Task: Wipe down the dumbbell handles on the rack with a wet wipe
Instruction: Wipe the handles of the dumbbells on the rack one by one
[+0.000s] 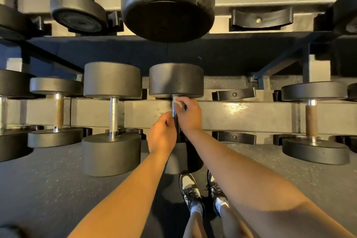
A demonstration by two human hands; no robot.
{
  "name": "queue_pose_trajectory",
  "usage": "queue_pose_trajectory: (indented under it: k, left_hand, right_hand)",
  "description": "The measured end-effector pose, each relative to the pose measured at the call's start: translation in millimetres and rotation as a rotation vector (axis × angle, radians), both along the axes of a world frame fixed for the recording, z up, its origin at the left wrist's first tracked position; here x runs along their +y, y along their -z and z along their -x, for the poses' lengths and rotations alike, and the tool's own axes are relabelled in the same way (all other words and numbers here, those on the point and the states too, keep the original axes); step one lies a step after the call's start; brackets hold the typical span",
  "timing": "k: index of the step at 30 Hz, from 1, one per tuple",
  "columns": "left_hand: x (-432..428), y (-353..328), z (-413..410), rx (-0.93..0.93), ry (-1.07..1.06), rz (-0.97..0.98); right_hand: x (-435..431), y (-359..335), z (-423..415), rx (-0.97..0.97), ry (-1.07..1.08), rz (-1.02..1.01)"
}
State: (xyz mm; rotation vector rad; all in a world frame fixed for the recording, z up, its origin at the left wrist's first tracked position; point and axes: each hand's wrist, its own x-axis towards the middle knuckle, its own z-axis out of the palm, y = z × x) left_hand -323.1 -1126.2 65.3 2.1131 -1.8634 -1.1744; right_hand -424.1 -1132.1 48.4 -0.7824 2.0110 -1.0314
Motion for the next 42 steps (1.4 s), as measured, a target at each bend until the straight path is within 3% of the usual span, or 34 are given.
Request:
queue_pose_trajectory:
  k: [8,16,22,28,35,42]
  left_hand:
    - [2.0,-7.6,1.5,0.016,-0.010,0.034]
    - [4.5,-7.4,2.3,0.029,-0.043,0.080]
    - [8.7,-5.5,3.4,0.016,-0.062,0.104]
    - [9.9,-7.3,6.0,-0.009,-0.062,0.116]
    - [10.7,-7.6,6.7,-0.014,-0.064,0.115]
    - [8.4,-5.6,5.3,-0.004,-0.076,0.114]
  right_hand:
    - [21.7,7.3,1.5,0.090,-0.146,-0.092]
    - [4.0,4.3,3.9,0.091,-0.076,0.005]
    - [30.4,13.0,11.7,0.110,-0.277,-0.045]
    - [8.0,2.4,17.4,0.104,-0.210,0.010]
    - [35.9,14.7,15.6,0.053,-0.321,-0.084]
    - [12.8,1.5,8.5,0.069,-0.206,-0.030]
